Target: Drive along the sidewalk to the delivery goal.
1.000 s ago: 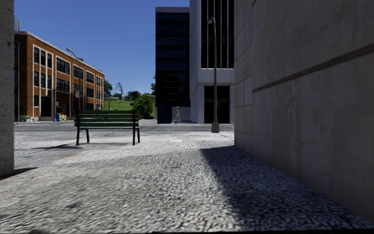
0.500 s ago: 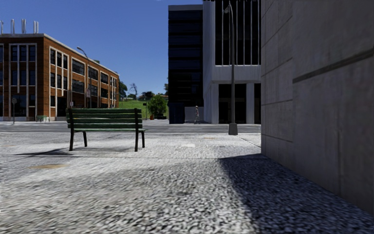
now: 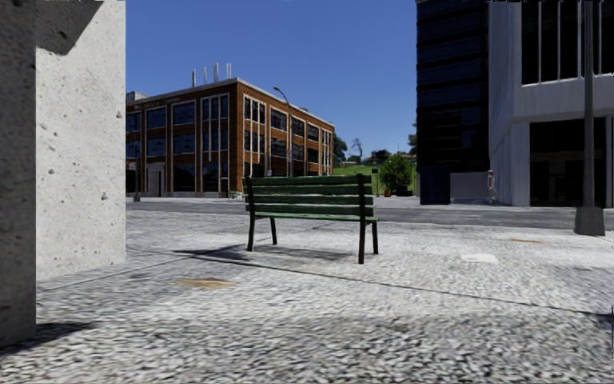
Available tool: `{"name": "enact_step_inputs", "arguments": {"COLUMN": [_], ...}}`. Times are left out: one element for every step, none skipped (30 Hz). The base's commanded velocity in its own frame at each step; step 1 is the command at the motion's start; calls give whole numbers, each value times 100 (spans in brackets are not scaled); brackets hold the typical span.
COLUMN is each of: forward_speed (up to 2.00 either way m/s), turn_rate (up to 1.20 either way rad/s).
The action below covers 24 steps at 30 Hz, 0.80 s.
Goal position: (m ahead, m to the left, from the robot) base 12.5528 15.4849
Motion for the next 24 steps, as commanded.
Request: {"name": "enact_step_inputs", "arguments": {"forward_speed": [200, 200, 200, 200, 200, 200, 200, 200, 200, 200, 200, 200, 200, 200, 200, 200, 200, 200, 200, 200, 200, 200, 200, 200], "turn_rate": [83, 73, 69, 69, 68, 68, 68, 67, 59, 0, 0, 0, 0, 0, 0, 0, 0, 0, 0, 0, 0, 0, 0, 40]}}
